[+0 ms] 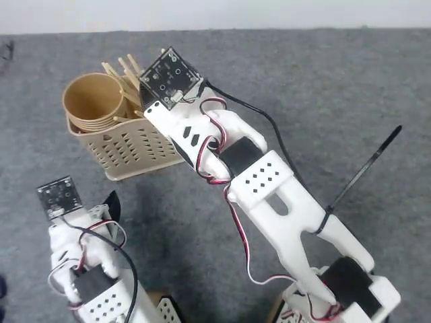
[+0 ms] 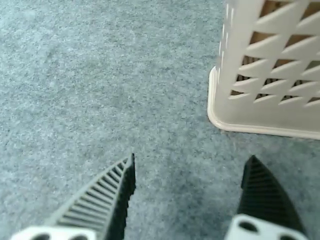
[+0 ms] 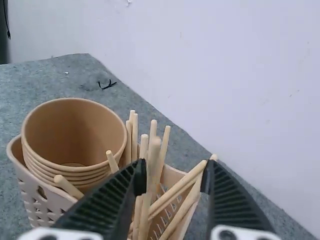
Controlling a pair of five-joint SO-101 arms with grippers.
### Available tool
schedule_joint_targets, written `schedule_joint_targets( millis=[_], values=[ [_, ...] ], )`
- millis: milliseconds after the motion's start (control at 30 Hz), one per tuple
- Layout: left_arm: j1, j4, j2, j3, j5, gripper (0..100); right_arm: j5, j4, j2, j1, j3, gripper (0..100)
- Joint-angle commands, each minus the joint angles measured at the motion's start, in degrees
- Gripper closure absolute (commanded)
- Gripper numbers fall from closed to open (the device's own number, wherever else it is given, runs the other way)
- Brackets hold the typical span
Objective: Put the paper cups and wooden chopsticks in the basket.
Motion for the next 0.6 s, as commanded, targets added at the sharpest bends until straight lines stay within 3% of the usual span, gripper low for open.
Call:
schedule_joint_targets(
  millis=[0, 133, 433, 567],
  values=[
    [0.2, 0.2, -0.4, -0.5, -0.5, 68, 0.6, -1.0, -0.8, -0.5, -1.0, 82.9],
    [0.2, 0.1, -0.4, -0.5, -0.5, 68, 0.7, 0.0, -1.6, 0.1, -1.0, 82.9],
    [0.2, 0.1, -0.4, -0.5, -0.5, 68, 4.0, 24.6, -25.9, 12.7, -3.7, 83.3],
    [0.2, 0.1, -0.4, -0.5, -0.5, 68, 6.2, 30.8, -25.9, 13.1, -4.0, 83.0]
  ],
)
